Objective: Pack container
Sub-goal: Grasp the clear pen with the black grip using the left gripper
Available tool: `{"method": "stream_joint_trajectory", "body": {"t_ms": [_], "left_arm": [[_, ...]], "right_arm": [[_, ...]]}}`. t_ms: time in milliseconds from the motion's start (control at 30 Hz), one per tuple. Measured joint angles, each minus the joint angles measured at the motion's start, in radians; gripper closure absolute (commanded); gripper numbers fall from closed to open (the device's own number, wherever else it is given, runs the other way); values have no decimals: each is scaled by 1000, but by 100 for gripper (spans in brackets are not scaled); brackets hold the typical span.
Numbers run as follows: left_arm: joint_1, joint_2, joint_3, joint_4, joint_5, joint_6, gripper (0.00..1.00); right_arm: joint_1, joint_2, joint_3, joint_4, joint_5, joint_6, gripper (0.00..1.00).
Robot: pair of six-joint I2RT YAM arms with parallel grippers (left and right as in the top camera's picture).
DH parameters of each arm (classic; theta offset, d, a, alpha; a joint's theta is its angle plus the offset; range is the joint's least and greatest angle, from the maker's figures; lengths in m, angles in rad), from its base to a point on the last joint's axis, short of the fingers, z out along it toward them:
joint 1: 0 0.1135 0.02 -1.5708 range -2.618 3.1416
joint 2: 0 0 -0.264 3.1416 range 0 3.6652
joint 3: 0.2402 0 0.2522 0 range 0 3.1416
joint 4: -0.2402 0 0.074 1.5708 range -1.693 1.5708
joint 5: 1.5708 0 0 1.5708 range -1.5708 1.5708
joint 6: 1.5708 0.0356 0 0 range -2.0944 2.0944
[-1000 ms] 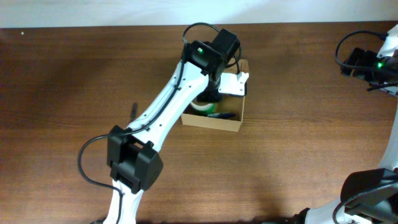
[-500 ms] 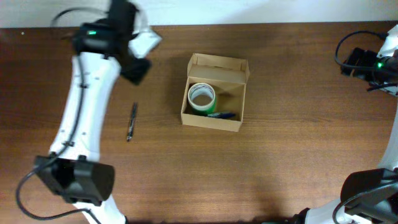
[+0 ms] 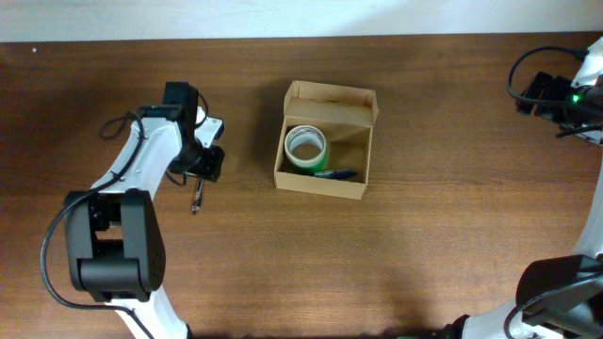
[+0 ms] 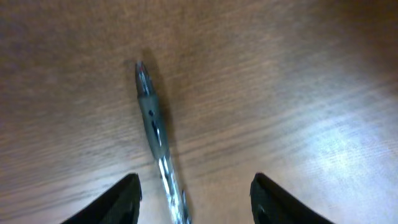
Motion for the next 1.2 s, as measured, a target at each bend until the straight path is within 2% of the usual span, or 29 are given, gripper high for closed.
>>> {"method": "stream_joint_trajectory", "body": {"t_ms": [167, 600, 667, 700, 767, 800, 1067, 1200], "left_arm": [[3, 0, -32, 30, -2, -38, 43], [12, 35, -56, 67, -10, -35, 44], [12, 45, -57, 70, -10, -35, 53], [12, 49, -58, 72, -10, -35, 61], [12, 56, -58, 76, -17, -35, 89], [12, 56, -58, 79, -17, -32, 98], [21, 58, -56, 76, -14, -22, 98], [24, 71, -2, -7, -13, 16, 99]], "right_arm": [[0, 0, 0, 0, 0, 0, 1], [0, 0, 0, 0, 0, 0, 1], [0, 0, 0, 0, 0, 1, 1], [0, 0, 0, 0, 0, 0, 1], [0, 0, 0, 0, 0, 1, 1], [0, 0, 0, 0, 0, 0, 1], [0, 0, 0, 0, 0, 0, 1], [0, 0, 0, 0, 0, 0, 1]]}}
